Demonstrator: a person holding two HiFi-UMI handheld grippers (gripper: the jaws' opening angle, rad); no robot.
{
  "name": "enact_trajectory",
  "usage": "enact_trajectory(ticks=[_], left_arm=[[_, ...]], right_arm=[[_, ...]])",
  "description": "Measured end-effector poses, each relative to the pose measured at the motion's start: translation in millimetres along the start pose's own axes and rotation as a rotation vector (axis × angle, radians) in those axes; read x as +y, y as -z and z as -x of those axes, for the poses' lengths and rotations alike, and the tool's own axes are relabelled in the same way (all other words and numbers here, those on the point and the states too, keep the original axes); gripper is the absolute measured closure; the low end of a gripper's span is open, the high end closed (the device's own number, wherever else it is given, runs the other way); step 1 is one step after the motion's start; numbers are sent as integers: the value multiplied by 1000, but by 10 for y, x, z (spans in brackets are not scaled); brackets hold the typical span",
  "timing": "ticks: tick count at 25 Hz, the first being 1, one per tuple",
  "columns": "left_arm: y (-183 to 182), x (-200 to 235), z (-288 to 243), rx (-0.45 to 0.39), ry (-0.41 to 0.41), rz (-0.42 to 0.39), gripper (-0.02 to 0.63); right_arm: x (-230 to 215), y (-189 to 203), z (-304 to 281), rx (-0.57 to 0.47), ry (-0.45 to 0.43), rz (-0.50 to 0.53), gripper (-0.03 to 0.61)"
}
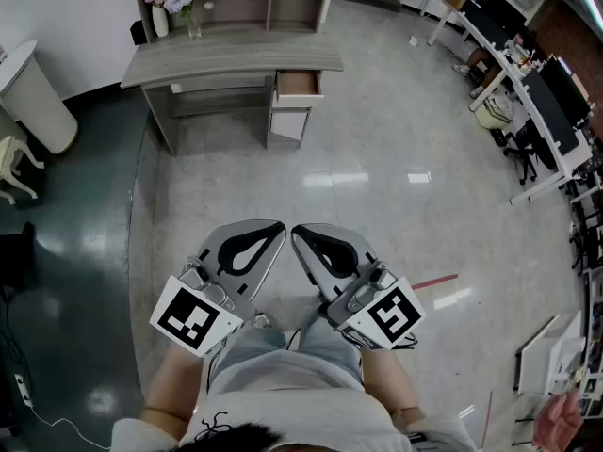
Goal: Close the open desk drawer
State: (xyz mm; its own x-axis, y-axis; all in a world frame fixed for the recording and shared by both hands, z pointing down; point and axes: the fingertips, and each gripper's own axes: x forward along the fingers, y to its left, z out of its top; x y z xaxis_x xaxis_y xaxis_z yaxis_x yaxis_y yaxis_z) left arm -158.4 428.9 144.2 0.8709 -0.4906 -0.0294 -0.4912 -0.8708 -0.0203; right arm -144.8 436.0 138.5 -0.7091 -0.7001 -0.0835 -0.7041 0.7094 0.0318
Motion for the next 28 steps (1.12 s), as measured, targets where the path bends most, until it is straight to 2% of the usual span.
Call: enact_trajectory(ticks=[13,17,21,28], left_arm=[[-9,67,87,-8,-1,-2,603],[4,129,64,-10,-6,5,603],[18,229,-68,-38,-12,11,603],[159,473,-544,-9,-9,28,603]], right_arm=[[69,5,-90,6,3,19,571],[28,-22,-99,-21,17,-4,569],[-94,18,-92,-3,13,16,569],[-595,163,-248,18,-28,-5,569]])
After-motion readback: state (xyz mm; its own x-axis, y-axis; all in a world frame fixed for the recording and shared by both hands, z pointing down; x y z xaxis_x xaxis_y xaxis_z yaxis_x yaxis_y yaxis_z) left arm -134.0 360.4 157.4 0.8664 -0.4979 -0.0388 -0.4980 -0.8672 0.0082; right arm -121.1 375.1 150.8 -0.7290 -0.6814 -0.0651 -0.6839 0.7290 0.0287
